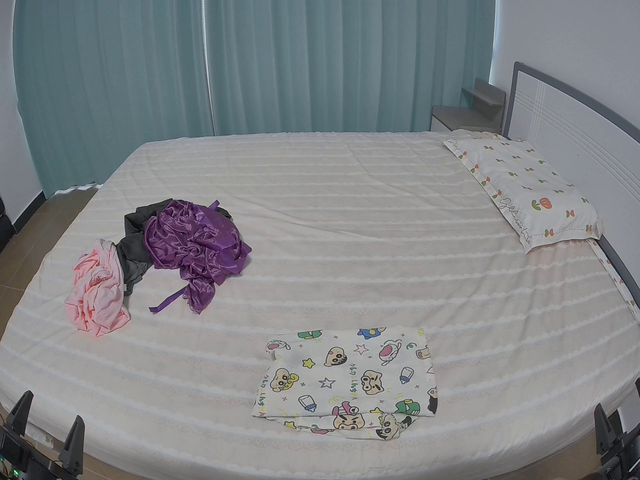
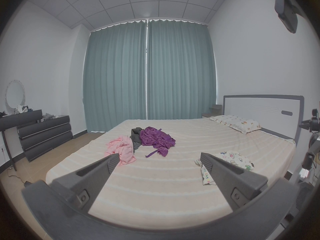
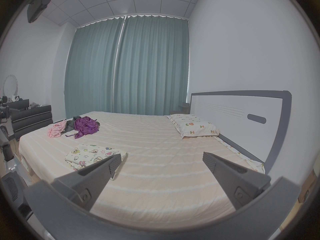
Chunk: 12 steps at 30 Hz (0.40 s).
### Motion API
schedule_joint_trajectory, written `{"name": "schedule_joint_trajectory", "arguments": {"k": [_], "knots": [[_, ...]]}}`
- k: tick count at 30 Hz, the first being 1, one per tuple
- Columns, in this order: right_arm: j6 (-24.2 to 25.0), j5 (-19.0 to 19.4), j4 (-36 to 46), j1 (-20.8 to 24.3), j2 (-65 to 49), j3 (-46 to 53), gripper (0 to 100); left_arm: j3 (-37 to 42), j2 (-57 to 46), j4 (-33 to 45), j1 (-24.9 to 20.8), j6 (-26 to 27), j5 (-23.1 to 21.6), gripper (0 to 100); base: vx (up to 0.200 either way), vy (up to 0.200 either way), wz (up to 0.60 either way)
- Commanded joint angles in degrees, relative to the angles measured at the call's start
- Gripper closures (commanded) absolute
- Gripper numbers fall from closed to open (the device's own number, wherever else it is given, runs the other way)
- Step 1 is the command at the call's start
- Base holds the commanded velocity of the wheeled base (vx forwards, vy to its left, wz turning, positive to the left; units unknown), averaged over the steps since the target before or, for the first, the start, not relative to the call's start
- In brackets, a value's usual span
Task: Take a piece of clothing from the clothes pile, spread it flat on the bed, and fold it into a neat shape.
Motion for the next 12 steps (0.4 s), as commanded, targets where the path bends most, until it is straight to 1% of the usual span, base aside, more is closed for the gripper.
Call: {"name": "schedule_joint_trajectory", "arguments": {"k": [1,4,6,12], "knots": [[-0.19,0.49,0.0,0.0,-0.88,0.12,0,1.57,-3.1,-0.07,-3.85,1.12,-0.45,0,0.0,0.0,0.0],[0.16,3.04,-0.27,0.0,-0.88,0.47,0,1.57,-3.01,0.19,-3.85,0.68,-1.24,0,0.0,0.0,0.0],[0.42,3.74,-0.71,0.0,-0.88,0.56,0,1.57,-3.1,0.28,-3.77,0.24,-1.16,0,0.0,0.0,0.0],[0.69,3.48,-0.71,0.0,-0.88,0.56,0,1.57,-4.16,0.28,-3.41,0.15,-1.16,0,0.0,0.0,0.0]]}}
